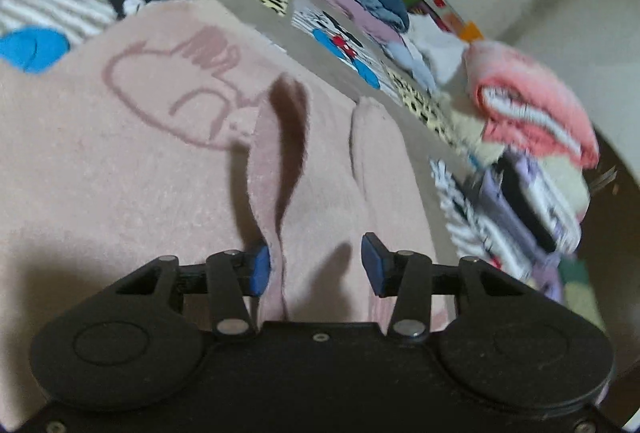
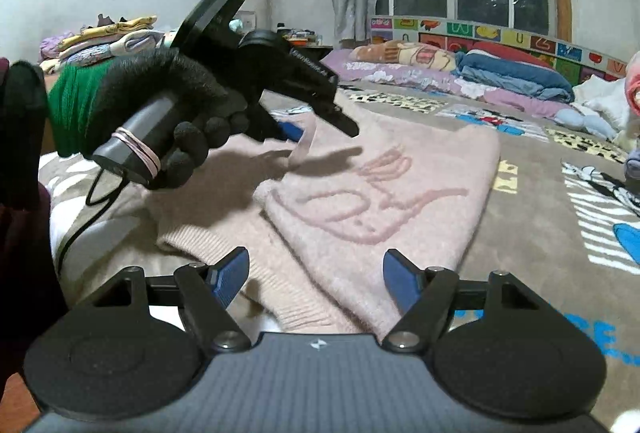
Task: Fold clothes
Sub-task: 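Grasp the sweater's other side edge with the left gripper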
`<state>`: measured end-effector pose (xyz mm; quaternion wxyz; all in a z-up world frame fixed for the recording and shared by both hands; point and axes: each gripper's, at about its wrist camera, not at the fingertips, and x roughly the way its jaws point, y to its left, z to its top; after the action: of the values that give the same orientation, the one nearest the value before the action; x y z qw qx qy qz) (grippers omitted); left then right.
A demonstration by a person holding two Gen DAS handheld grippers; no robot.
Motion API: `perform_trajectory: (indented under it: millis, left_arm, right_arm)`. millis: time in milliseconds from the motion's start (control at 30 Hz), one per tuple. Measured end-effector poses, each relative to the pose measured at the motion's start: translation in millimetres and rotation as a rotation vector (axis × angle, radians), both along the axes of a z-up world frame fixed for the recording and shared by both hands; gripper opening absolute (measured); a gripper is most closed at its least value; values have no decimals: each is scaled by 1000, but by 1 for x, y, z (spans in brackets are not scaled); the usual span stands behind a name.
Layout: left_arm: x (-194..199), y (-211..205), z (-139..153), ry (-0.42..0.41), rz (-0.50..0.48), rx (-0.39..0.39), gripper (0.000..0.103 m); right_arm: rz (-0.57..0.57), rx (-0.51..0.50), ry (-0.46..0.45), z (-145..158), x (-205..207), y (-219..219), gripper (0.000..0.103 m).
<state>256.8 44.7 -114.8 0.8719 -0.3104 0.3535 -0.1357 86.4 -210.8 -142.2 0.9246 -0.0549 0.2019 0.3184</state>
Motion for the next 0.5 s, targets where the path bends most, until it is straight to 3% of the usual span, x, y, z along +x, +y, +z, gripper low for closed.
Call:
perform_trajectory:
  millis: [200,267,333,367,500]
  left_arm:
    - [11,23,8,-18,56,-134,44]
    - [19,24,10,11,69,-85,44]
    - [26,23,10,37,65,-19,8]
    - [30,21,9,47,53,22,4]
    - [27,33,8,30,66,-60,3]
  right_arm:
    - [-1,-9,3,-3,4,2,74]
    - [8,-17,7,-5,5,4,74]
    - [15,-23,15,-6,6,5,74]
    - [18,-26,19,-7,7,6,74]
    - [4,-3,-24,-2,5,4,73]
